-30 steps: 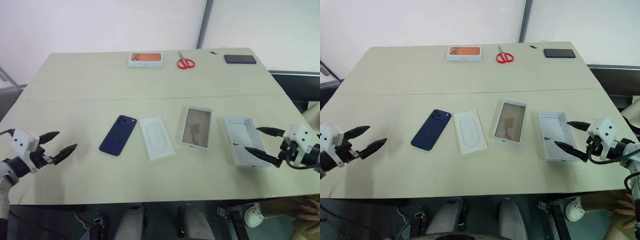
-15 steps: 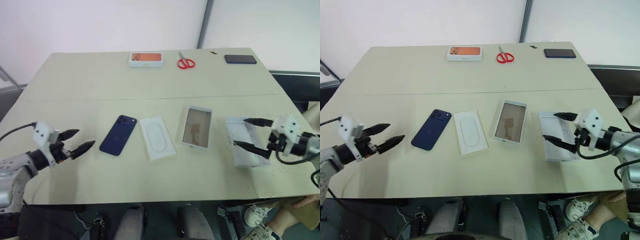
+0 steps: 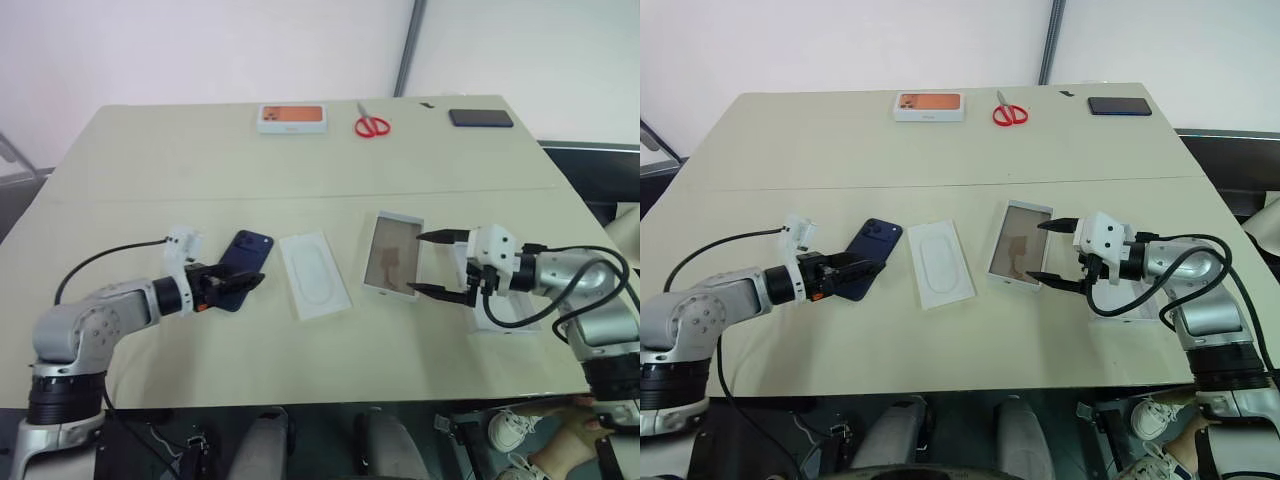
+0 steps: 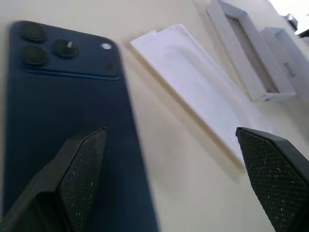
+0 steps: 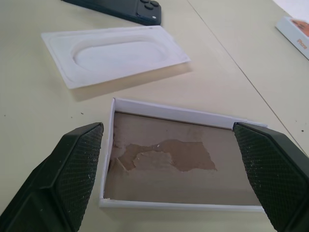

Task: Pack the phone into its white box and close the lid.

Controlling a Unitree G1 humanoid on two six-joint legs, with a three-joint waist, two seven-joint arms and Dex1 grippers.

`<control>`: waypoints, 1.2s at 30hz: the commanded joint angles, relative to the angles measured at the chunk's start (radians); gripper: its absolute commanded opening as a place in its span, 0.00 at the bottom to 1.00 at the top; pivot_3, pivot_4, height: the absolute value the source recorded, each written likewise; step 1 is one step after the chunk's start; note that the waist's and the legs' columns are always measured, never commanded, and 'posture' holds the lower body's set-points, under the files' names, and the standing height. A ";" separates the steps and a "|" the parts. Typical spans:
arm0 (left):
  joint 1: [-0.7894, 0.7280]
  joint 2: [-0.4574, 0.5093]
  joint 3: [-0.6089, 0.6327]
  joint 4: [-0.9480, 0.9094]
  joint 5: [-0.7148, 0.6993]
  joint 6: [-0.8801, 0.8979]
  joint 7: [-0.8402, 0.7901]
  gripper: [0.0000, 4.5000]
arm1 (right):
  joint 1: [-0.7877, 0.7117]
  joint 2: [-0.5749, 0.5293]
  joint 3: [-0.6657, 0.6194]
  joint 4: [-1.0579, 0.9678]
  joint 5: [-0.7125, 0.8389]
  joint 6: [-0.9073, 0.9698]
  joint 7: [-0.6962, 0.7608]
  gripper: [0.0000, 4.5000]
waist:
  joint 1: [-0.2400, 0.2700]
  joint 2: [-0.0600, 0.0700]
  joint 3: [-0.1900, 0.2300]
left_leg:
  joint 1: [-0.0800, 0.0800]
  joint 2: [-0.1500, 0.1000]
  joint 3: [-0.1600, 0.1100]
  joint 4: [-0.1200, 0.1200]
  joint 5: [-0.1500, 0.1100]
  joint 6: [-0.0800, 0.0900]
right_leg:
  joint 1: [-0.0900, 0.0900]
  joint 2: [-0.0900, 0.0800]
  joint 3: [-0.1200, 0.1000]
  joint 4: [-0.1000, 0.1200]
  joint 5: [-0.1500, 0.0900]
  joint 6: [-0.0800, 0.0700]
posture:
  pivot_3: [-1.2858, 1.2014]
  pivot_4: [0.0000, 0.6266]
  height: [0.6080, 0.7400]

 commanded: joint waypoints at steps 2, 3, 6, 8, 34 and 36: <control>-0.054 -0.065 0.078 -0.026 -0.109 0.107 0.101 1.00 | -0.018 0.021 -0.003 -0.006 -0.006 -0.030 -0.007 1.00 | 0.001 0.000 0.000 | 0.000 0.000 0.000 0.000 0.000 0.000 | 0.000 0.000 -0.001 0.000 0.000 0.000 | 0.52 0.24 1.00; -0.057 -0.071 0.076 -0.023 -0.112 0.121 0.117 1.00 | -0.018 0.025 -0.004 -0.006 -0.007 -0.031 -0.010 1.00 | 0.000 0.000 0.000 | 0.000 0.000 0.000 0.000 0.000 0.000 | 0.000 0.000 0.000 0.000 0.000 0.000 | 0.52 0.24 1.00; -0.050 -0.080 0.062 -0.021 -0.107 0.137 0.148 1.00 | -0.017 0.031 -0.009 -0.004 -0.010 -0.035 -0.016 1.00 | 0.000 0.000 0.000 | 0.000 0.000 0.000 0.000 0.000 0.000 | 0.000 0.000 0.000 0.001 0.000 0.000 | 0.52 0.24 1.00; -0.043 -0.096 0.066 -0.003 -0.106 0.150 0.175 1.00 | -0.015 0.030 -0.012 -0.002 -0.013 -0.038 -0.019 1.00 | 0.002 0.000 0.000 | 0.000 0.000 0.000 0.000 0.000 0.000 | 0.000 0.000 0.000 0.001 0.000 0.000 | 0.52 0.24 1.00; 0.017 -0.302 -0.010 0.101 -0.071 -0.025 0.137 1.00 | -0.002 0.047 -0.004 -0.043 -0.023 -0.027 -0.066 1.00 | 0.029 0.004 -0.002 | 0.002 -0.002 0.000 0.003 0.000 0.000 | 0.005 -0.001 0.000 -0.002 0.000 -0.001 | 0.52 0.24 1.00; 0.016 -0.310 -0.004 0.095 -0.076 -0.017 0.148 1.00 | -0.005 0.048 -0.002 -0.041 -0.026 -0.028 -0.069 1.00 | 0.030 0.004 -0.002 | 0.002 -0.003 0.000 0.003 0.000 0.000 | 0.006 -0.002 0.000 -0.002 0.000 -0.001 | 0.52 0.24 1.00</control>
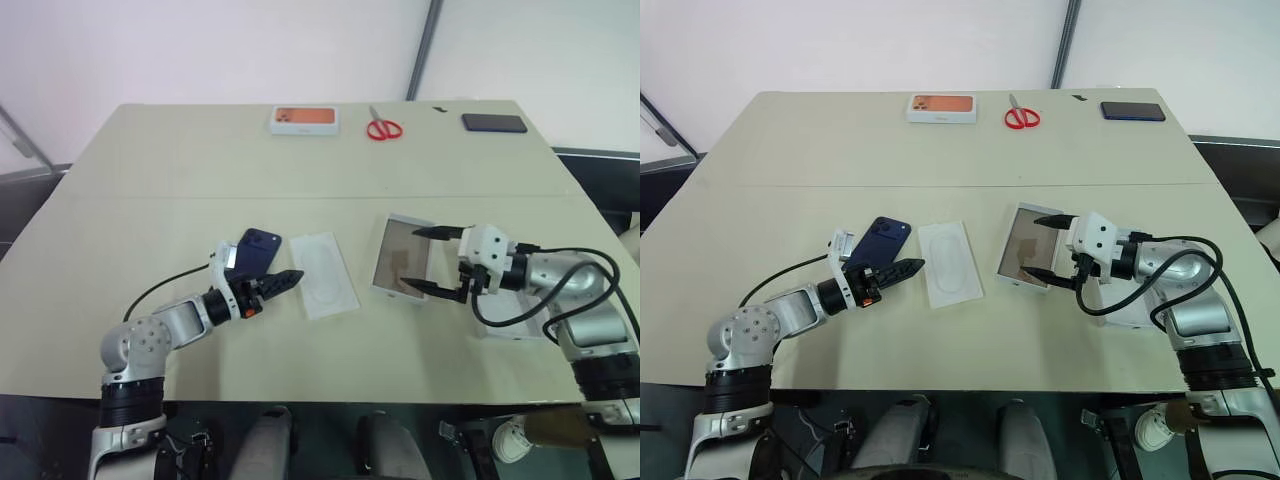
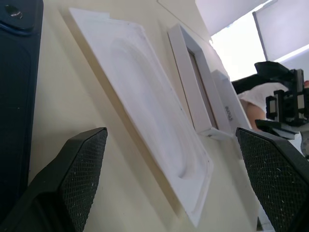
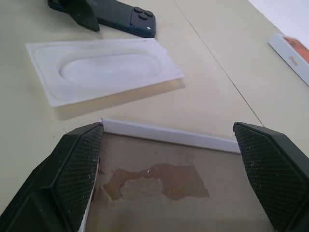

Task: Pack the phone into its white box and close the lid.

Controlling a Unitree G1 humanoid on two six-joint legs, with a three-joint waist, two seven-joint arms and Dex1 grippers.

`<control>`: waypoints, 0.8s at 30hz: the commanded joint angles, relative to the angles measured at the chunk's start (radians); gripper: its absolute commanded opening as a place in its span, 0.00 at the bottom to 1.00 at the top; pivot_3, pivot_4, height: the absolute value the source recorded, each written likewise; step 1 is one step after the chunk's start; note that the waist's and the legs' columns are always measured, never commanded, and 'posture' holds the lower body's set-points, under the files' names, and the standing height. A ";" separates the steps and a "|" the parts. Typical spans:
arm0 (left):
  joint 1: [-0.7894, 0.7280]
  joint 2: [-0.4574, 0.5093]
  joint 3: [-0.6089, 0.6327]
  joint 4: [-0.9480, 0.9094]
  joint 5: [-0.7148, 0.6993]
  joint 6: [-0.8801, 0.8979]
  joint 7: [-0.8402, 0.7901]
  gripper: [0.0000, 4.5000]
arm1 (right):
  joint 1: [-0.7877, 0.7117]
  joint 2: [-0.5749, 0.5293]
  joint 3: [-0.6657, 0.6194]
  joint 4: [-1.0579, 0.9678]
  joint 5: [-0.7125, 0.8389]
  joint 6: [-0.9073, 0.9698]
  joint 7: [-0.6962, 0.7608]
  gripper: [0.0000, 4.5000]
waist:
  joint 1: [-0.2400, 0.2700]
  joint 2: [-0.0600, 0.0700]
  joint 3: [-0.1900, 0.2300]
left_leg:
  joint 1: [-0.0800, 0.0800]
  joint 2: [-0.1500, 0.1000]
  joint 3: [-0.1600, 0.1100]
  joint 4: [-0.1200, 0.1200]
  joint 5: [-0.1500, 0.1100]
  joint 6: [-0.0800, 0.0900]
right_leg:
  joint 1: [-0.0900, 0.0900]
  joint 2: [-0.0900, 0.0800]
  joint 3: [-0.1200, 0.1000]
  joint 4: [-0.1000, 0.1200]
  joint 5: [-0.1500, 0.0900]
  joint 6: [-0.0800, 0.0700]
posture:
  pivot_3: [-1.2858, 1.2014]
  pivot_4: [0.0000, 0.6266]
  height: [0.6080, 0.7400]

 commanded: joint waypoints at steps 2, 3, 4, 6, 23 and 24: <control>0.000 -0.020 -0.014 0.005 -0.011 0.019 0.024 1.00 | -0.009 0.005 -0.008 -0.028 0.003 0.001 -0.008 1.00 | -0.001 0.000 0.000 | 0.000 0.000 0.000 0.000 0.000 0.000 | 0.000 0.000 0.000 0.000 0.000 0.000 | 0.52 0.24 1.00; -0.001 -0.026 0.006 -0.008 -0.043 0.020 0.014 1.00 | -0.008 0.005 -0.008 -0.031 0.003 0.002 -0.009 1.00 | -0.001 0.000 0.000 | 0.000 0.000 0.000 0.000 0.000 0.000 | 0.000 0.000 0.000 0.000 0.000 0.000 | 0.52 0.24 1.00; -0.008 -0.029 0.032 -0.019 -0.092 0.052 0.018 1.00 | -0.007 0.005 -0.008 -0.033 0.003 0.002 -0.009 1.00 | -0.002 0.000 0.000 | 0.000 0.000 0.000 0.000 0.000 0.000 | 0.000 0.000 0.000 0.000 0.000 0.000 | 0.52 0.24 1.00; -0.011 -0.022 0.040 -0.037 -0.106 0.063 0.027 1.00 | -0.007 0.005 -0.008 -0.034 0.004 0.004 -0.010 1.00 | -0.004 -0.001 0.001 | -0.001 0.000 0.000 0.000 0.000 0.000 | -0.001 0.000 0.000 0.000 0.000 0.000 | 0.52 0.24 1.00; -0.060 -0.021 0.061 0.057 -0.123 0.109 0.126 1.00 | -0.027 0.029 0.001 -0.022 -0.013 0.003 -0.025 1.00 | -0.011 -0.001 0.001 | -0.001 0.001 0.000 0.000 0.000 0.000 | -0.003 0.001 0.000 0.001 0.000 0.000 | 0.52 0.24 1.00; -0.060 -0.023 0.056 0.060 -0.122 0.108 0.123 1.00 | -0.027 0.030 0.001 -0.021 -0.014 0.002 -0.026 1.00 | -0.010 -0.001 0.001 | -0.001 0.001 0.000 0.000 0.000 0.000 | -0.003 0.001 0.000 0.001 0.000 0.001 | 0.52 0.24 1.00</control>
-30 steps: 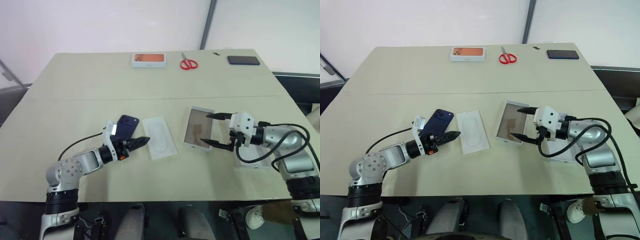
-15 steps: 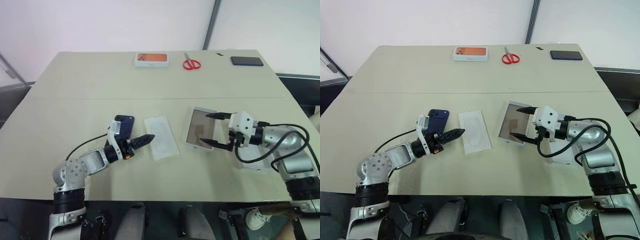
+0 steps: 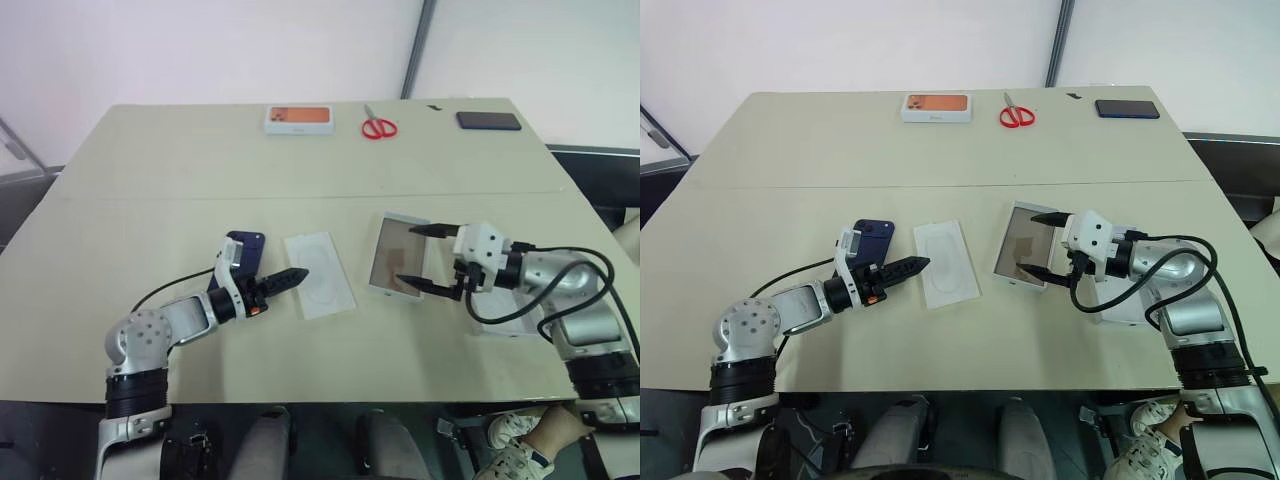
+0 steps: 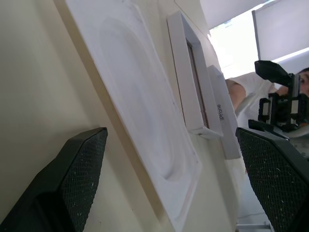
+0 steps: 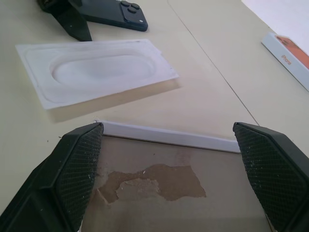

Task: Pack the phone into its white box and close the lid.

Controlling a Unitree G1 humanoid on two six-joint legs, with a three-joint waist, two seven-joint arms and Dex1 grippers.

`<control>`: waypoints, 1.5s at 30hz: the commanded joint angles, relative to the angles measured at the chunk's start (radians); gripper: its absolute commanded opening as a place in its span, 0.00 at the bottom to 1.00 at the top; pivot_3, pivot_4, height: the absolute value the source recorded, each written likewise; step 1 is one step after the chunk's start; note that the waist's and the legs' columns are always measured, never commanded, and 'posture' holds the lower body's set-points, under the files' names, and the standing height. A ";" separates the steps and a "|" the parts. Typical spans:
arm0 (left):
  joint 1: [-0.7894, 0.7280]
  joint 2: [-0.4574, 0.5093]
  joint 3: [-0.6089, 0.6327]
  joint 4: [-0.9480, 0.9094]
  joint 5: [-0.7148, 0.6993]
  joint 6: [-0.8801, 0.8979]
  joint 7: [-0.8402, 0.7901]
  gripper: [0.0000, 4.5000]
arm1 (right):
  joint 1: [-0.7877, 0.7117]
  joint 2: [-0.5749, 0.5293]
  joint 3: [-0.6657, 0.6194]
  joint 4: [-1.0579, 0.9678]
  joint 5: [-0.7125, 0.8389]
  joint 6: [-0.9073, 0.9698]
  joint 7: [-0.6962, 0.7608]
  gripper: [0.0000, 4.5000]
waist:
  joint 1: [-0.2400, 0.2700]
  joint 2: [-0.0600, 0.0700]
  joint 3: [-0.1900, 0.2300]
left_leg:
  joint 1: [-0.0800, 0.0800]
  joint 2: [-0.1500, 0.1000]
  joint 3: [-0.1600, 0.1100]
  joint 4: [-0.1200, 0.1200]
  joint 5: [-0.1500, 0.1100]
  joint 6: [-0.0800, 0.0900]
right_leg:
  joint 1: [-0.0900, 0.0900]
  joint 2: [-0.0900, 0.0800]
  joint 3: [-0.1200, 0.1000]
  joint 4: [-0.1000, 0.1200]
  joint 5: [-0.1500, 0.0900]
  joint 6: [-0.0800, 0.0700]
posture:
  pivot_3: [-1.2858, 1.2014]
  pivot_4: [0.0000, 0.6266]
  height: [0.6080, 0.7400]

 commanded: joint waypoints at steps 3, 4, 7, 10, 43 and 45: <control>-0.013 -0.001 -0.009 0.018 0.007 -0.018 -0.011 1.00 | -0.022 0.003 -0.008 -0.018 0.002 -0.009 -0.009 1.00 | 0.000 0.000 0.000 | 0.000 0.000 0.000 0.000 0.000 0.000 | 0.000 0.000 0.000 0.000 0.000 0.000 | 0.52 0.24 1.00; -0.014 0.001 -0.013 0.024 0.012 -0.018 -0.012 1.00 | -0.023 0.003 -0.009 -0.016 0.001 -0.010 -0.010 1.00 | 0.000 0.000 0.000 | 0.000 0.000 0.000 0.000 0.000 0.000 | 0.000 0.000 0.000 0.000 0.000 0.000 | 0.52 0.24 1.00; -0.015 -0.002 -0.019 0.034 0.020 -0.027 -0.021 1.00 | -0.018 0.000 -0.011 -0.021 0.000 -0.012 -0.011 1.00 | 0.001 0.000 0.000 | 0.000 0.000 0.000 0.000 0.000 0.000 | 0.000 0.000 0.000 0.000 0.000 0.000 | 0.52 0.24 1.00; -0.017 -0.009 -0.032 0.035 0.025 -0.039 -0.031 1.00 | -0.015 0.002 -0.010 -0.024 0.000 -0.011 -0.015 1.00 | 0.001 0.000 0.000 | 0.000 0.000 0.000 0.000 0.000 0.000 | 0.000 0.000 0.000 0.000 0.000 0.000 | 0.52 0.24 1.00; -0.019 -0.008 -0.052 0.094 0.051 -0.028 -0.017 0.36 | -0.013 -0.002 -0.015 -0.042 0.002 -0.006 -0.038 1.00 | -0.001 0.000 0.000 | 0.000 0.000 0.000 0.000 0.000 0.000 | 0.000 0.000 0.000 0.000 0.000 0.000 | 0.52 0.24 1.00; -0.024 -0.011 -0.046 0.107 0.048 -0.016 -0.003 0.36 | -0.015 -0.002 -0.015 -0.042 0.002 -0.005 -0.039 1.00 | 0.000 0.000 0.000 | 0.000 0.000 0.000 0.000 0.000 0.000 | 0.000 0.000 0.000 0.000 0.000 0.000 | 0.52 0.24 1.00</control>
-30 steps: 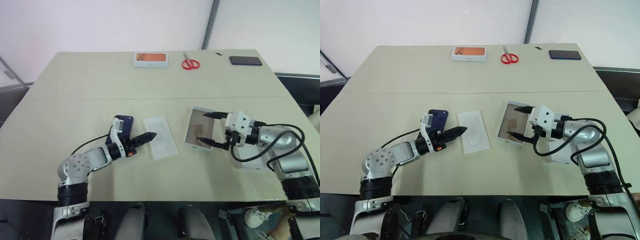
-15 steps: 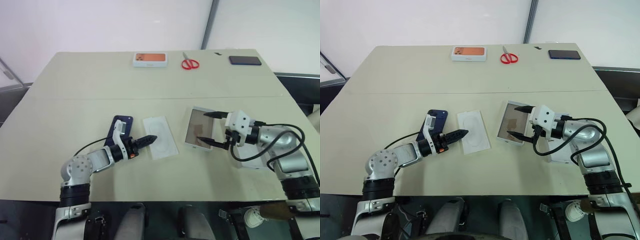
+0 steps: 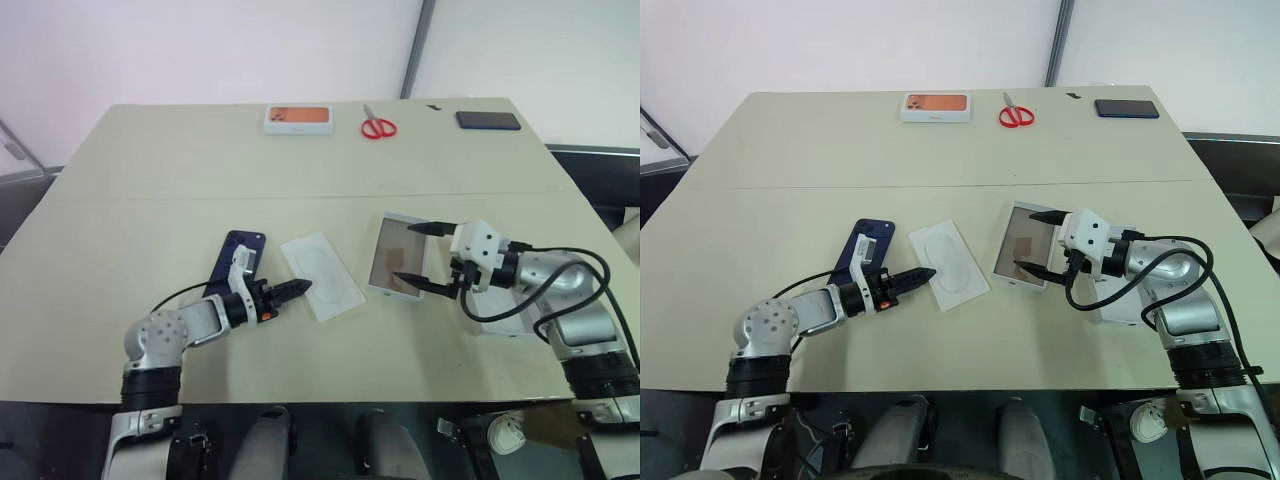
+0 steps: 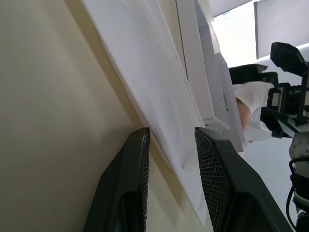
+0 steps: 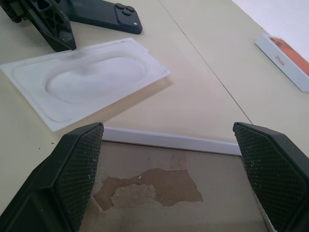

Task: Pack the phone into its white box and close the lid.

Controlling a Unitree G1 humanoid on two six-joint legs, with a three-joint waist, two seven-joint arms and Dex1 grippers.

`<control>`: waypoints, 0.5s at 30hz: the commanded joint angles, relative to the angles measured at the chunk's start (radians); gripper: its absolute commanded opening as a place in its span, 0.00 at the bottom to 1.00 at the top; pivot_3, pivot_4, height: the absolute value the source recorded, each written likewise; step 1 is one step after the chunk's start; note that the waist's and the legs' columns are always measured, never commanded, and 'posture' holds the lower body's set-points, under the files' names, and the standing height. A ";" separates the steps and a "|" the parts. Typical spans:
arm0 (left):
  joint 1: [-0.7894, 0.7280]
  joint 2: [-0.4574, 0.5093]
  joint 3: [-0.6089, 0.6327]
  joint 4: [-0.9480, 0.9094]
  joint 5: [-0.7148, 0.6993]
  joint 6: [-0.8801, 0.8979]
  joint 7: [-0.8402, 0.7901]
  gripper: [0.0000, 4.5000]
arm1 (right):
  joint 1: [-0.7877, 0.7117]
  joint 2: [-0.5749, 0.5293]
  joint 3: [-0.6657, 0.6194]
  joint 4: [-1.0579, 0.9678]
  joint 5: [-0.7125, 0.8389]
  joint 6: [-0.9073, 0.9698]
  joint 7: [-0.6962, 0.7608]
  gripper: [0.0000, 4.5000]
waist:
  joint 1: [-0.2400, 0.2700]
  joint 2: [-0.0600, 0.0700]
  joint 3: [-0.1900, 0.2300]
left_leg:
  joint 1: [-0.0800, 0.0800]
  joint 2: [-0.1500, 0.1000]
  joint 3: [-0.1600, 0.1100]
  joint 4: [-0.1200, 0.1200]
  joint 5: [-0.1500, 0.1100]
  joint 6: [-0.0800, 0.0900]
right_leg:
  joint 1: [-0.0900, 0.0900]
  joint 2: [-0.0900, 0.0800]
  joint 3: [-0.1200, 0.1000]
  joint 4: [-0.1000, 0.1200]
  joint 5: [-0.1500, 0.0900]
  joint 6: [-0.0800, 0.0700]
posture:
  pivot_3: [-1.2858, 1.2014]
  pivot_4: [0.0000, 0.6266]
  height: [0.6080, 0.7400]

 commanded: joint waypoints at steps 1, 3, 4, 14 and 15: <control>-0.013 0.008 0.023 0.021 0.005 0.020 0.023 0.36 | -0.013 -0.007 -0.021 -0.038 0.005 -0.007 -0.009 1.00 | 0.001 0.000 0.000 | 0.000 0.000 0.000 0.000 0.000 0.000 | 0.000 0.000 0.000 0.000 0.000 0.000 | 0.52 0.24 1.00; -0.017 0.003 0.024 0.029 0.010 0.024 0.034 0.23 | -0.013 -0.006 -0.021 -0.039 0.004 -0.007 -0.011 1.00 | 0.000 0.000 0.000 | 0.000 0.000 0.000 0.000 0.000 0.000 | 0.000 0.000 0.000 0.000 0.000 0.000 | 0.52 0.24 1.00; -0.018 0.003 0.022 0.030 0.011 0.026 0.034 0.17 | -0.013 -0.005 -0.020 -0.041 0.004 -0.007 -0.013 1.00 | 0.001 0.000 0.000 | 0.000 0.000 0.000 0.000 0.000 0.000 | 0.000 0.000 0.000 0.000 0.000 0.000 | 0.52 0.24 1.00; -0.060 0.018 0.066 0.038 -0.023 0.077 0.056 0.01 | 0.020 -0.006 -0.009 -0.090 0.043 0.046 0.012 1.00 | -0.002 0.001 0.000 | 0.002 0.000 0.000 0.000 0.000 0.000 | 0.002 0.000 0.000 0.000 0.000 0.000 | 0.52 0.24 1.00; -0.074 0.022 0.086 0.043 -0.041 0.090 0.058 0.01 | 0.029 -0.002 -0.004 -0.110 0.055 0.070 0.016 1.00 | -0.003 0.001 0.000 | 0.002 0.000 0.000 0.000 0.000 0.000 | 0.001 0.000 0.000 0.000 0.000 0.000 | 0.52 0.24 1.00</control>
